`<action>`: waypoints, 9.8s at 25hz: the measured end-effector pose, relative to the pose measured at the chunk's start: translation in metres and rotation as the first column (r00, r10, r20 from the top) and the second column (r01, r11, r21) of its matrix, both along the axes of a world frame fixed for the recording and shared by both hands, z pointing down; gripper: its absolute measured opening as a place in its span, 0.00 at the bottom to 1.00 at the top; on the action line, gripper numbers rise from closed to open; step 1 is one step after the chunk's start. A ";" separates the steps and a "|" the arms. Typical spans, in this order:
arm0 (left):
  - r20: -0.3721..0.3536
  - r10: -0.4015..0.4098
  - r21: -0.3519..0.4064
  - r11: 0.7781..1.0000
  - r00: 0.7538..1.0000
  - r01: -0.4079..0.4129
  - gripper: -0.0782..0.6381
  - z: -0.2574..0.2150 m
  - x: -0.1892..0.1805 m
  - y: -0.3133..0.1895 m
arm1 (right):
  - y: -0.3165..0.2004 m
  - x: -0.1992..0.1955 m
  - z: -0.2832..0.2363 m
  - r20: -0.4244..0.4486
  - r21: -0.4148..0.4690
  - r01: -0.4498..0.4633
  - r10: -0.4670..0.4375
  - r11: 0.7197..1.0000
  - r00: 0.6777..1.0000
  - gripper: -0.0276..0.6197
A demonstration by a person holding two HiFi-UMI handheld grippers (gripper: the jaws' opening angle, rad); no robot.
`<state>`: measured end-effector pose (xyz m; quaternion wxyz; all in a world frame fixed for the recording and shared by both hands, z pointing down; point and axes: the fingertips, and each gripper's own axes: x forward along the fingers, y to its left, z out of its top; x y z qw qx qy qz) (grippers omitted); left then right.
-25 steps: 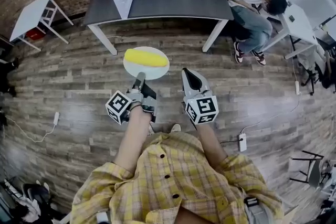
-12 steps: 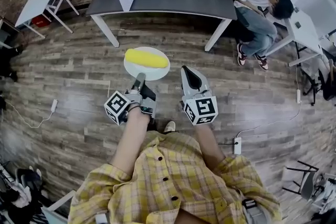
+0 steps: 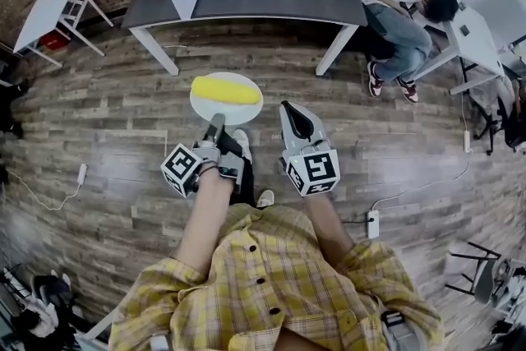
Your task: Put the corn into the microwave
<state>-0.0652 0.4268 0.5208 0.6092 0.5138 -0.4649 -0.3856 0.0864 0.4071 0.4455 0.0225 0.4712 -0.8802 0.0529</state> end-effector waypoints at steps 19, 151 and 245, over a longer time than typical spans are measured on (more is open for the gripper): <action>-0.009 0.029 0.018 0.999 1.000 -0.028 0.13 -0.015 -0.025 -0.192 | -0.192 -0.029 -0.018 0.011 0.019 -0.020 0.020 1.000 1.000 0.05; 0.066 -0.082 -0.276 0.956 0.994 0.098 0.14 0.148 -0.057 -0.784 | -0.690 -0.061 0.056 -0.096 -0.154 0.003 -0.018 0.988 0.995 0.05; 0.365 0.206 0.095 0.962 0.908 -0.256 0.11 0.011 -0.003 -0.715 | -0.645 -0.045 0.027 0.069 -0.196 0.017 -0.004 0.981 0.998 0.05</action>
